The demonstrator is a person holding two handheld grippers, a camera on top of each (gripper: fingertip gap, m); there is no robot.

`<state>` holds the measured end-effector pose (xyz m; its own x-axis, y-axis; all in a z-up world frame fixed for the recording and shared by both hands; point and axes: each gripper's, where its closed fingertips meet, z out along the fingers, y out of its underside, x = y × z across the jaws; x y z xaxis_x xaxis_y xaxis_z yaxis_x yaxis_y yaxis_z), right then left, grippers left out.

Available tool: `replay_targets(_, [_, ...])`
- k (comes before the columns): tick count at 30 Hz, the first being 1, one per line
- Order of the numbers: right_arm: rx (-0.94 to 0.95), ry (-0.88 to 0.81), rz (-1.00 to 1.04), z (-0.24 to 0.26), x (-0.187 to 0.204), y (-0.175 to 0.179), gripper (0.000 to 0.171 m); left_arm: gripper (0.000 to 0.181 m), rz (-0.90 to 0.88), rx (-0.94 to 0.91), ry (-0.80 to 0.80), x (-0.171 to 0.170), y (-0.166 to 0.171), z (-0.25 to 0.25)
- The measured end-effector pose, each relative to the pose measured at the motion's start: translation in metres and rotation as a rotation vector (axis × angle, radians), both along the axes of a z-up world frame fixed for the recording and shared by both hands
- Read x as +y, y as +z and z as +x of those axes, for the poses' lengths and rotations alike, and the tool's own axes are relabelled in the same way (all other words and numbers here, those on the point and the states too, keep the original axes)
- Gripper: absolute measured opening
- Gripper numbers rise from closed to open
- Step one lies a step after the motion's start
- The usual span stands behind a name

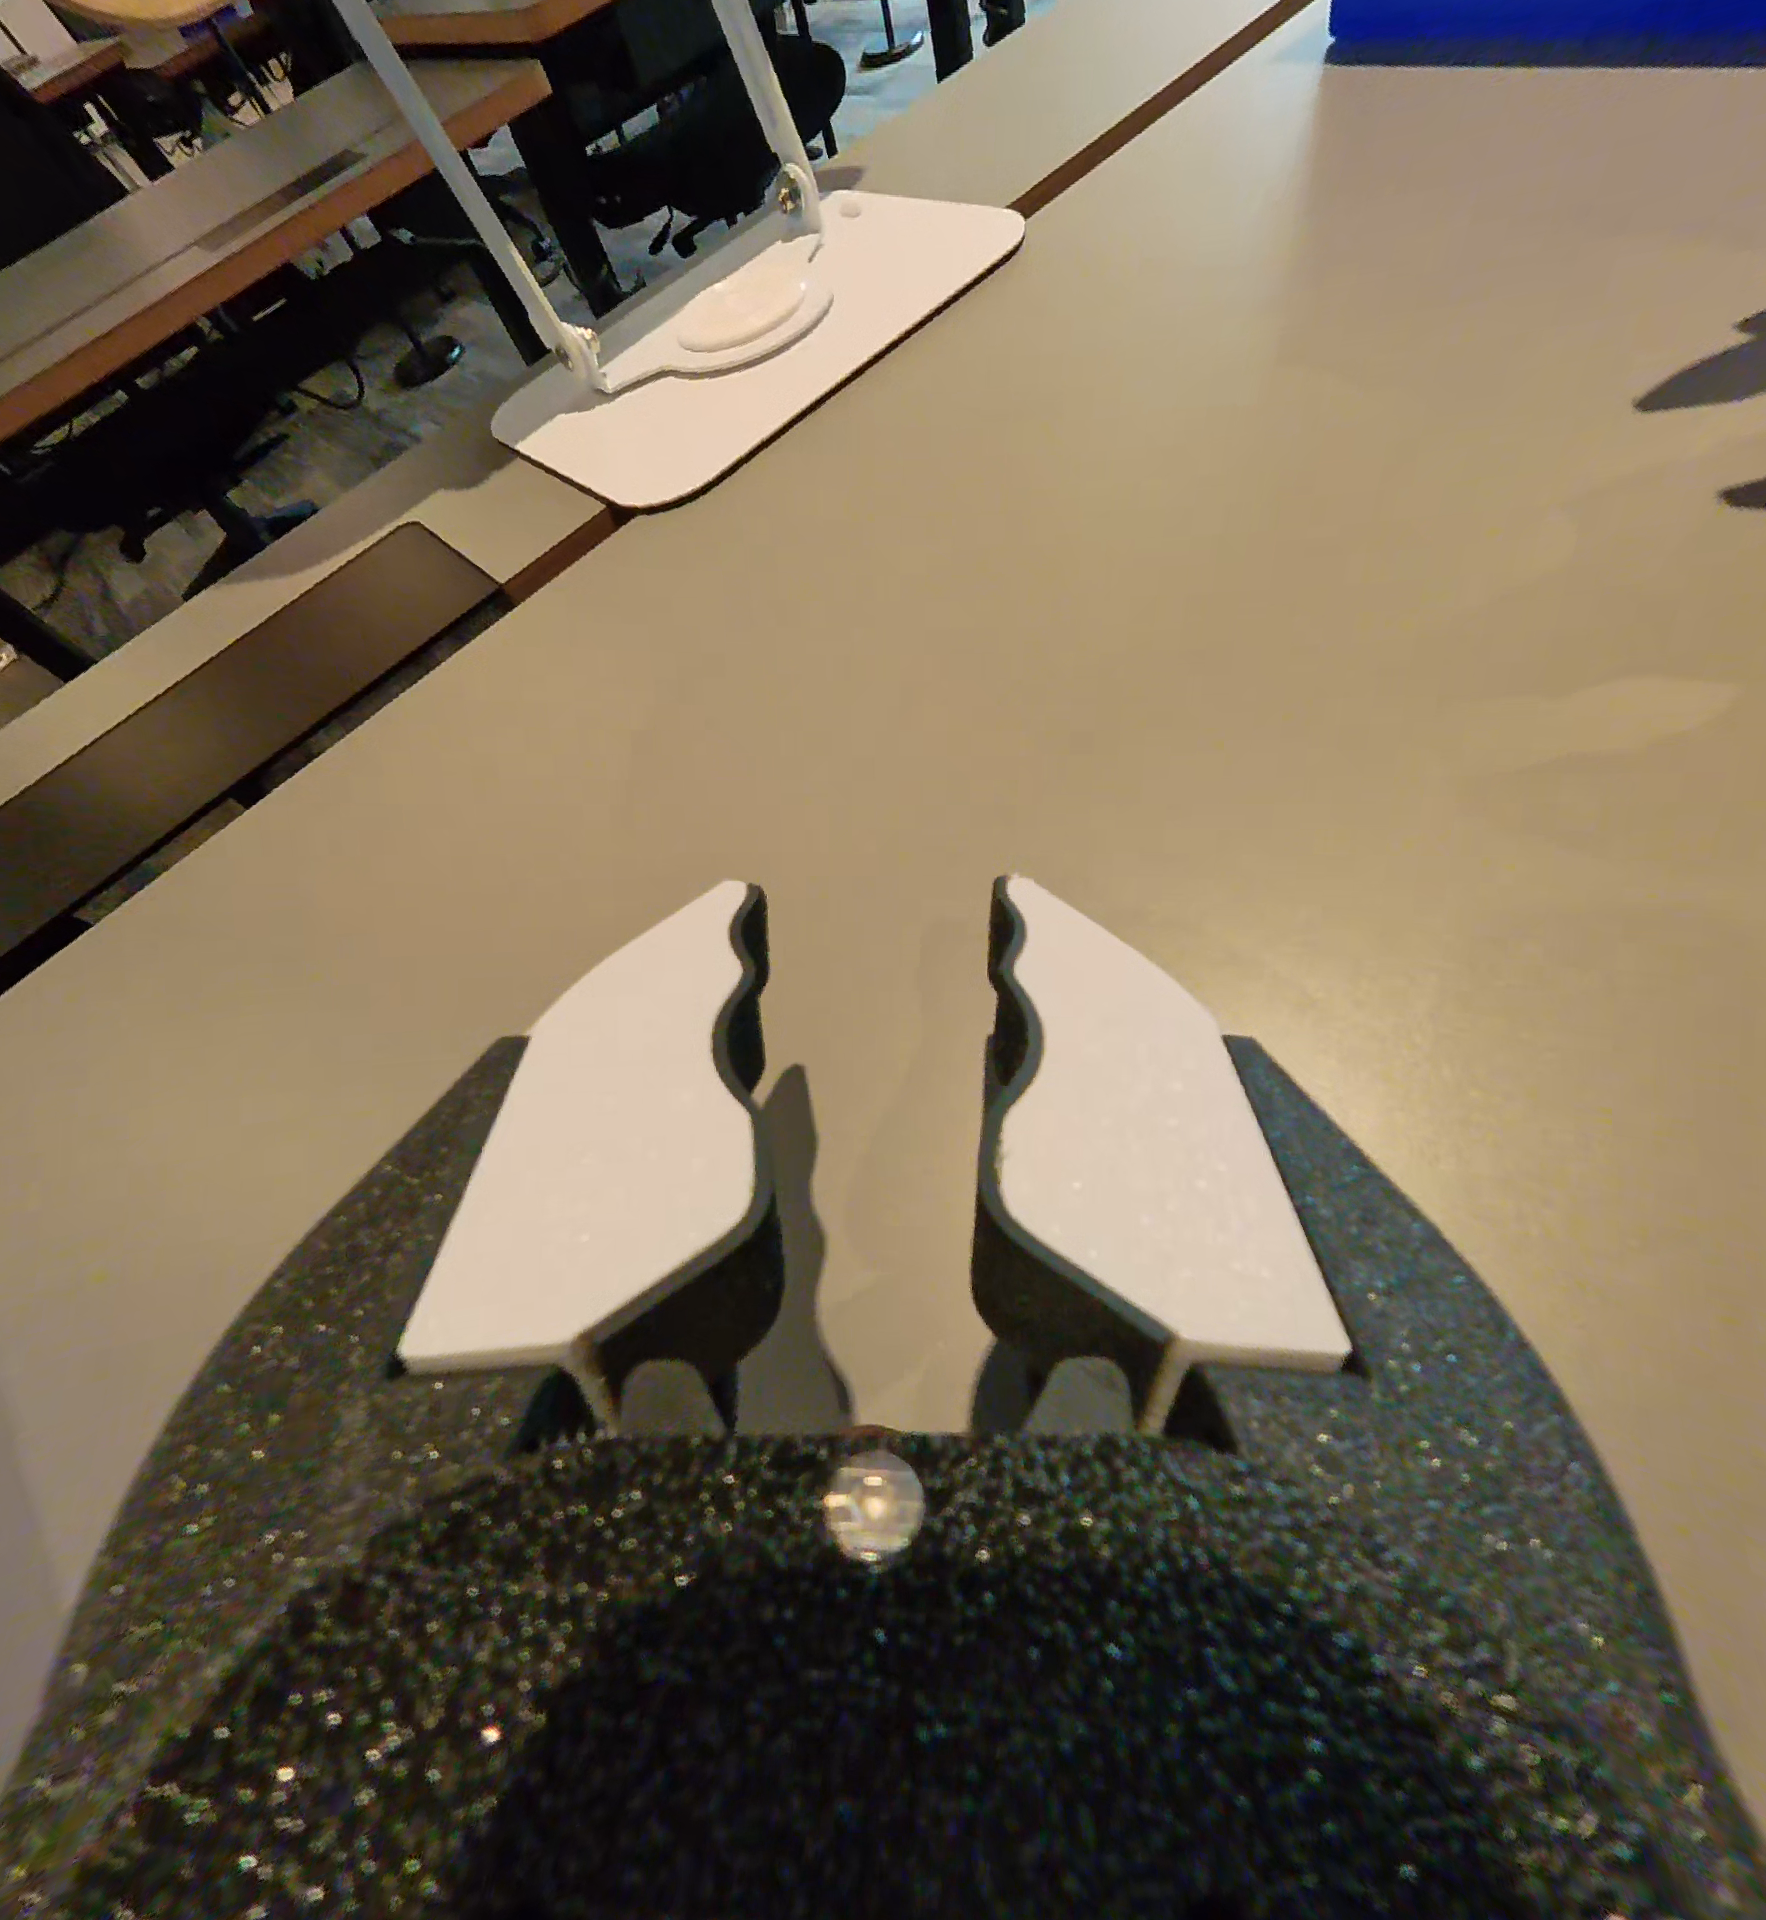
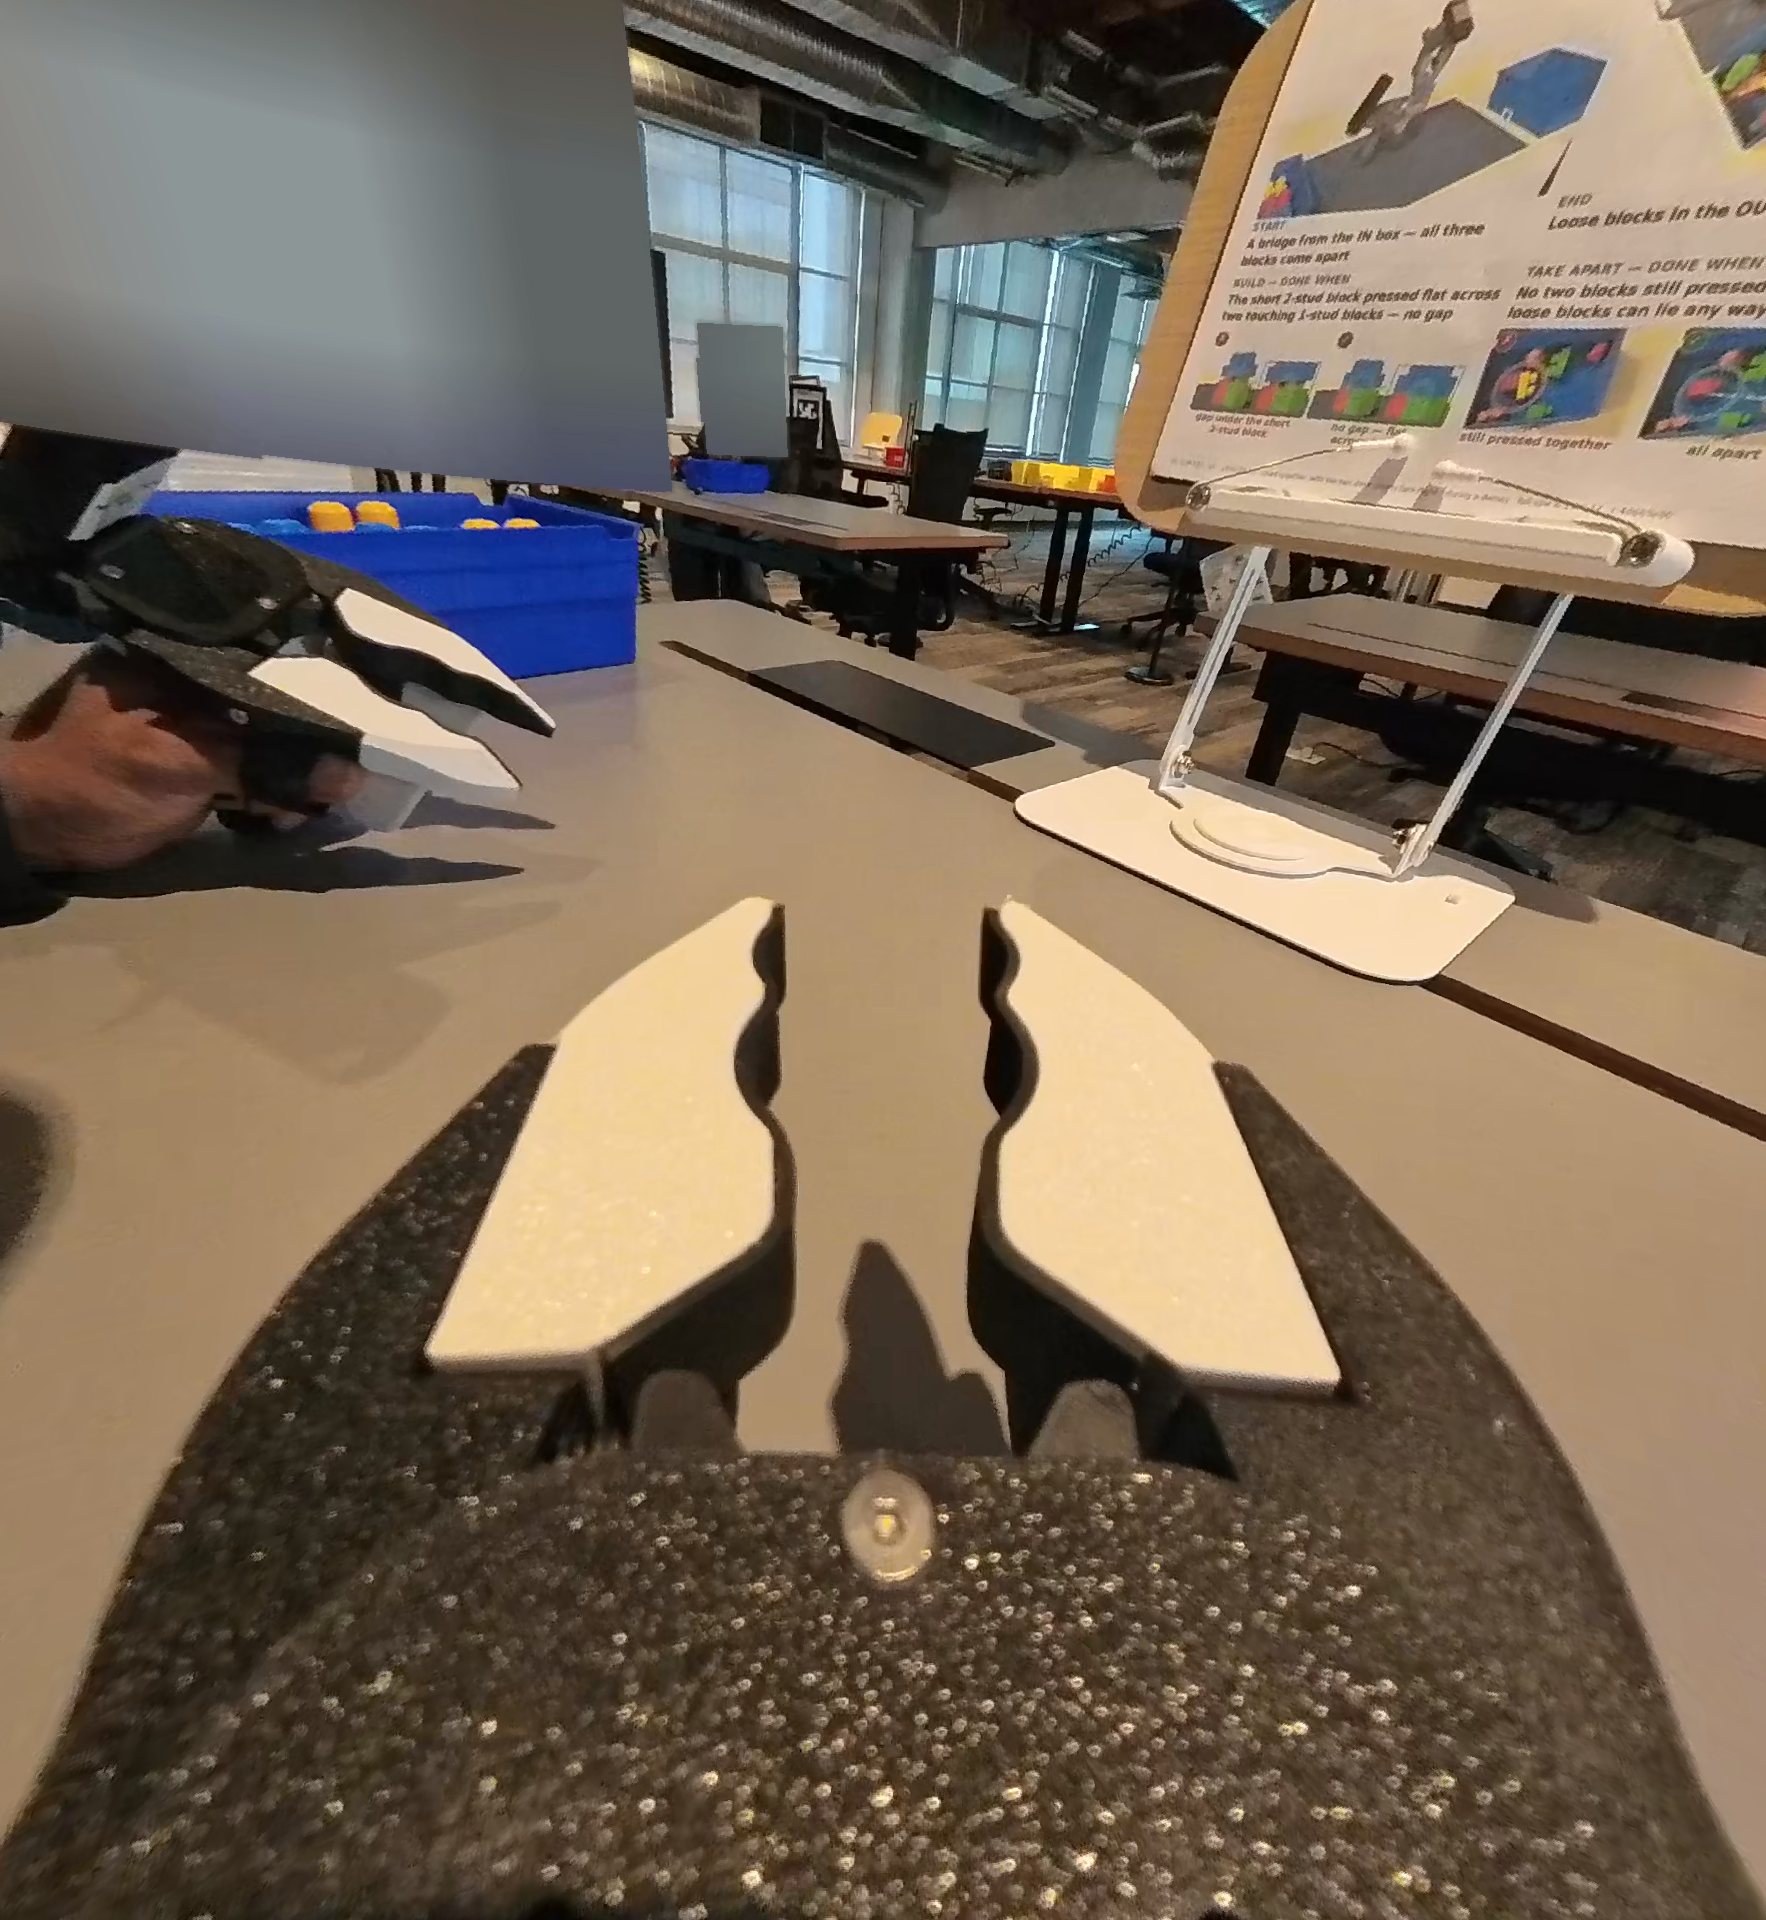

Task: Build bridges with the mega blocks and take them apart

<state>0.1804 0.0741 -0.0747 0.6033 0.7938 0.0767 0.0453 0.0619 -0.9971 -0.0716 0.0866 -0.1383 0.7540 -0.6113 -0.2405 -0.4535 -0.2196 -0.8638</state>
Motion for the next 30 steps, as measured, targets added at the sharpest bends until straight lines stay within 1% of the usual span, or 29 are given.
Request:
replay_targets(1, [-0.003,0.002,0.0,-0.0004,-0.0001,-0.0004,0.035,0.04,0.001,0.0,0.001,0.0,0.0001,-0.0002])
replay_targets(11, [-0.005,0.003,-0.006,-0.0005,0.0004,-0.0008,0.032,0.033,-0.003,0.02,-0.001,-0.0002,-0.0025,0.0009])
replay_targets(25, [-0.012,-0.011,-0.035,-0.0004,0.0049,-0.0036,0.029,0.031,-0.004,0.054,0.011,0.0013,-0.006,0.001])
replay_targets(30, [0.016,-0.027,-0.019,0.0037,0.0048,0.0003,0.027,0.024,0.023,0.07,0.01,0.0003,-0.0046,0.0018])
